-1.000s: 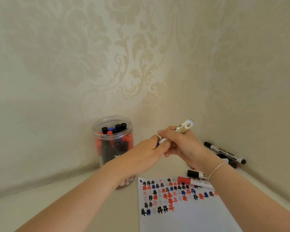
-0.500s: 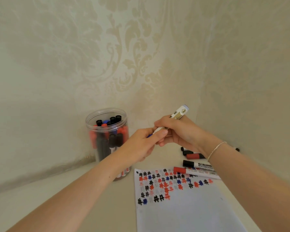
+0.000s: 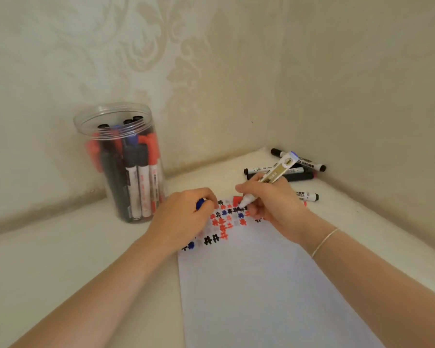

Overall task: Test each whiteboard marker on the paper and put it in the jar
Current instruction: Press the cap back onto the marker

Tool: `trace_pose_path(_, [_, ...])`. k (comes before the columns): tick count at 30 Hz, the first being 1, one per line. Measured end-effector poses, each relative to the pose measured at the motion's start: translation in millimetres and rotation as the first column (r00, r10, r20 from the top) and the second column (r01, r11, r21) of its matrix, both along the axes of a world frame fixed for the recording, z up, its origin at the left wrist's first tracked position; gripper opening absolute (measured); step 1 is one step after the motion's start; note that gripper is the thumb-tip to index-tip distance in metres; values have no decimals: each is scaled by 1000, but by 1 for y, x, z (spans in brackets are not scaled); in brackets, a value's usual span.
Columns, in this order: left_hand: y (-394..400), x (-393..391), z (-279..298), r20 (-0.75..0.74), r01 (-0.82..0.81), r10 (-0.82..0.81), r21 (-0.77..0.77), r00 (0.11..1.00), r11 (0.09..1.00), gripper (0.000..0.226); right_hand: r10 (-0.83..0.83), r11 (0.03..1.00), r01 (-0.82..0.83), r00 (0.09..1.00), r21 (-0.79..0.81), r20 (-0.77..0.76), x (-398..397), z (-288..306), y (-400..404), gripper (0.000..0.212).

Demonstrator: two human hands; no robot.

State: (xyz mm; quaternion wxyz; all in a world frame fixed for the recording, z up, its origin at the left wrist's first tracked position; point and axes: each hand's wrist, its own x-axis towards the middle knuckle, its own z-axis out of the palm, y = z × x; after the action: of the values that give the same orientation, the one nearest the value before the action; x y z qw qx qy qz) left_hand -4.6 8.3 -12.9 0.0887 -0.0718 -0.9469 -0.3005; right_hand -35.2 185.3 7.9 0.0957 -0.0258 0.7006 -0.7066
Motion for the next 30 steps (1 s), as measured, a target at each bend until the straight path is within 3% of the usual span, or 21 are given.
trace_pose_path(3, [-3,4,-9,28,26,-24,-93,999,995,30,-63,996,66,996,59,-57,11,-16,-14,16])
trace_pose_path(5, [-7,3,-10,63,70,-65,-75,996,995,30,-156,976,170,982,133,-106,13,-26,-21,10])
trace_pose_path(9, [-14,-1,-8,147,179,-169,-59,975,982,13,-194,948,233,963,215,-187,13,-31,-25,13])
trace_pose_path(14, [-15,1,-3,215,232,-189,-195,958,953,65,-206,930,263,952,257,-227,14,-31,-23,40])
trace_pose_path(20, [-12,2,-2,210,234,-194,-189,958,953,69,-211,917,289,937,277,-280,15,-32,-24,46])
trace_pose_path(25, [-10,4,2,233,233,-185,-198,955,952,70,-195,895,313,915,317,-352,16,-33,-25,40])
trace_pose_path(30, [-11,3,0,239,235,-183,-209,954,949,70,-174,922,248,951,296,-256,14,-32,-21,13])
